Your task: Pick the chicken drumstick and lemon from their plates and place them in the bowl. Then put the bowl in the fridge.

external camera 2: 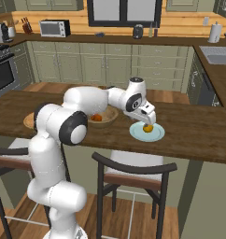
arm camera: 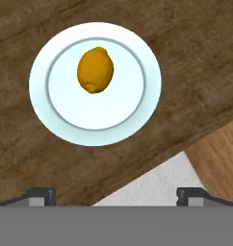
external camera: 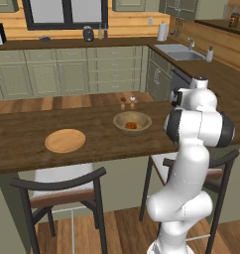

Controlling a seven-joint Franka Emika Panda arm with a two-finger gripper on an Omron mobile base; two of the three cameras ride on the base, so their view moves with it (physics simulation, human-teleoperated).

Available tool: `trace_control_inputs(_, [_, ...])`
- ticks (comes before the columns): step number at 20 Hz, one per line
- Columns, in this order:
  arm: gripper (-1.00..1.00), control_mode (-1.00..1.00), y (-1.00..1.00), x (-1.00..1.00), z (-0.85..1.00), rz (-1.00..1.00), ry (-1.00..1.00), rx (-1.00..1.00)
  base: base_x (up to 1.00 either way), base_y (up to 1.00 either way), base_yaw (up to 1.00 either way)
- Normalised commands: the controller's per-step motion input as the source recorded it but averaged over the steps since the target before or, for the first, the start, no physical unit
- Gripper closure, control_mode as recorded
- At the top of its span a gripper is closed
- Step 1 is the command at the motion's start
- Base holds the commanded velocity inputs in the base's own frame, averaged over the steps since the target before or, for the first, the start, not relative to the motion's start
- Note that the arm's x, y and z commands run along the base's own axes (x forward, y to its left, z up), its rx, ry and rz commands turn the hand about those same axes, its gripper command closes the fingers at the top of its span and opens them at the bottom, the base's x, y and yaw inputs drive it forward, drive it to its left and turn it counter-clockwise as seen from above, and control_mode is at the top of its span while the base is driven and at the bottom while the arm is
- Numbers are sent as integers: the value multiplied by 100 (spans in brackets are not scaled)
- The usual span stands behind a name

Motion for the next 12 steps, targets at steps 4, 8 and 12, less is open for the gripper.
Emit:
trace_control_inputs(4, [-100, -100, -23, 49, -36, -10, 2, 0, 0, 0, 0])
trace_control_inputs(8, [-100, -100, -1, 61, -42, -3, 0, 0, 0, 0, 0])
trace_control_inputs(12, [-100, -100, -4, 53, -35, -3, 1, 0, 0, 0, 0])
